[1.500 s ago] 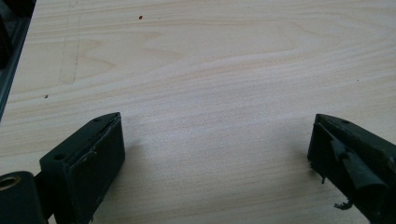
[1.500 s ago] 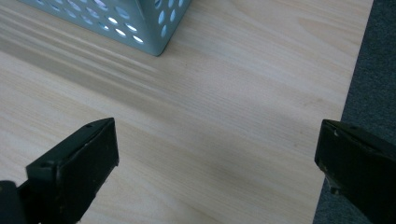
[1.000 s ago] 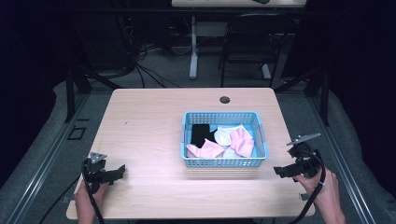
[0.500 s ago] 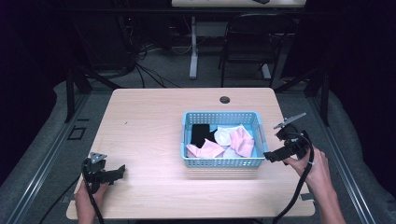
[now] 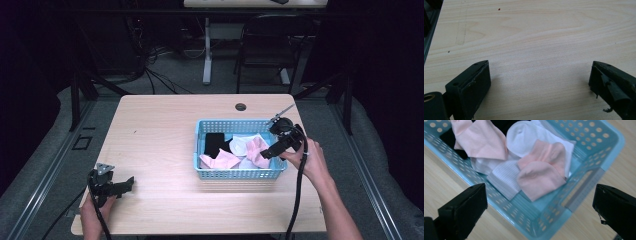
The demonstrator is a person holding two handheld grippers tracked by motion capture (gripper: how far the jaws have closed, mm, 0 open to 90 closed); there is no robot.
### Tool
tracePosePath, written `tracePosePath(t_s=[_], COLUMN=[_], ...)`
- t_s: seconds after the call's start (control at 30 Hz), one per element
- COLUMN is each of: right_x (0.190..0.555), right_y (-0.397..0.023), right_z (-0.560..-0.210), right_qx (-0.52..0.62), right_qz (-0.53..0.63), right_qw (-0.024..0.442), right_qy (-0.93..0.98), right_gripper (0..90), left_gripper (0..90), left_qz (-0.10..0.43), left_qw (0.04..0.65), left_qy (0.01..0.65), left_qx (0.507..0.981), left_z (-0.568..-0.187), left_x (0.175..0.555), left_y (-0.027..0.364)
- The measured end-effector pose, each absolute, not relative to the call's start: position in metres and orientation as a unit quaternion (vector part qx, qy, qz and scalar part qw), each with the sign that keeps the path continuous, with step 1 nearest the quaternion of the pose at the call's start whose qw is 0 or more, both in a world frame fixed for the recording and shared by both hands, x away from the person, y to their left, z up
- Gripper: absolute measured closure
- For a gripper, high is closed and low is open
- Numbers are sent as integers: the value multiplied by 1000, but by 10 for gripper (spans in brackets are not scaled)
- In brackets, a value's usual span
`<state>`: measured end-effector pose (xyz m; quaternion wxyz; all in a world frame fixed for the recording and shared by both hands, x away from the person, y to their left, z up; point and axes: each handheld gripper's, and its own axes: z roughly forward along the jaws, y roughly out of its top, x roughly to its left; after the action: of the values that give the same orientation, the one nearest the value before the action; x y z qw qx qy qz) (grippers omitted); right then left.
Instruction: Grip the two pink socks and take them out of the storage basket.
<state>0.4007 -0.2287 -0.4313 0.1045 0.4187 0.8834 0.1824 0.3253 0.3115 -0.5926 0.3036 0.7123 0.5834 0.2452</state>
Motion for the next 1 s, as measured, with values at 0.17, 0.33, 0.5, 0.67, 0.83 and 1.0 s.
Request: tracePosePath(t_s=[0.17, 0.33, 0.5, 0.67, 0.83, 1.0], right_x=[422, 438, 450, 463, 473, 479], right_y=[-215, -202, -192, -189, -188, -190], right_z=[-447, -464, -479, -493, -507, -520], right_qx=[412, 408, 410, 419, 432, 457], right_qz=[166, 154, 138, 122, 93, 96], right_qw=[84, 63, 49, 37, 23, 19], right_qy=[892, 898, 900, 899, 897, 884], right_gripper=[0, 0, 0, 1, 63, 141], left_gripper=[41, 41, 41, 41, 41, 41], left_qz=[245, 245, 245, 245, 246, 245], left_qw=[304, 304, 304, 304, 304, 305], left_qy=[583, 583, 583, 584, 584, 583], left_qx=[712, 712, 712, 712, 712, 712], left_z=[-593, -593, -593, -593, -593, -593], left_x=[325, 325, 325, 325, 325, 325], left_y=[311, 311, 311, 311, 311, 311])
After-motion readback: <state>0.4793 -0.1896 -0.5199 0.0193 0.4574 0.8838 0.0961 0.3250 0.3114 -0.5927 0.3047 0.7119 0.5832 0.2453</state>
